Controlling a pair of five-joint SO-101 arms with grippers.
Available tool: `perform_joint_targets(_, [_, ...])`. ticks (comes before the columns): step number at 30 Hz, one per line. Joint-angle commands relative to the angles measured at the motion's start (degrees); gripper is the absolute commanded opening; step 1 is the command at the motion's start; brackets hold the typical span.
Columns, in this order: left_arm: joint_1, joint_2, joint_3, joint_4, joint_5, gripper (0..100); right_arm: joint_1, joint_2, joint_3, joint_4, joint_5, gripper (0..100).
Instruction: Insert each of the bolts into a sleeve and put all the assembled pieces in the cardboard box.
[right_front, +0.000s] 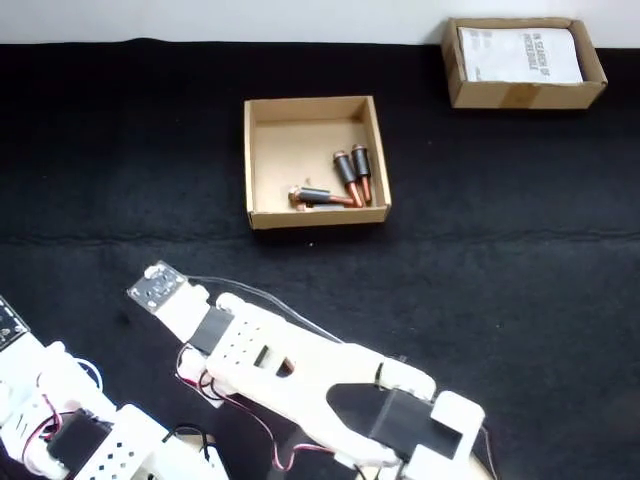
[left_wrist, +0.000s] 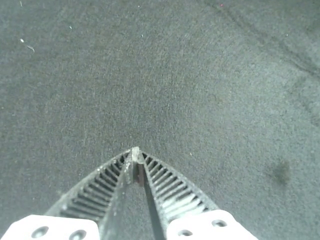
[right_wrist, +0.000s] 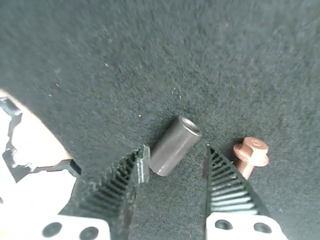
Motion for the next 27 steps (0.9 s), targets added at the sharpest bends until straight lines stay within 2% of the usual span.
perform_joint_targets(1, [-0.5, -0.5, -0.3, -1.1, -0.3, 1, 0.5, 2.1, -0.1, -0.2, -0.4, 15.9])
perform_joint_targets(9, [-0.5, -0.5, 1.4, -1.8, -0.3, 1, 0.4, 3.6, -0.3, -0.4, -0.5, 15.8])
perform_joint_targets(11, [-0.5, -0.5, 2.6, -3.4, -0.3, 1, 0.4, 3.6, -0.3, -0.5, -0.5, 11.7])
perform_joint_targets(13, [-0.5, -0.5, 3.3, -4.7, -0.3, 1, 0.4, 3.6, -0.3, -0.6, -0.5, 1.5])
perform_joint_targets(14, [-0.5, -0.5, 3.3, -5.0, -0.3, 1, 0.4, 3.6, -0.3, -0.6, -0.5, 0.5])
perform_joint_targets(19, [-0.5, -0.5, 3.3, -5.2, -0.3, 1, 0.7, 3.7, -0.3, -0.1, -7.9, 0.8])
perform_joint_targets(24, [0.0, -0.5, 2.6, -4.4, -0.3, 1, 0.9, 3.1, -1.8, 2.1, -8.0, 0.8])
perform_joint_targets(27, [1.0, -0.1, -1.4, 1.0, -0.2, 1, 3.5, 2.0, -7.6, 7.4, -8.0, 0.8])
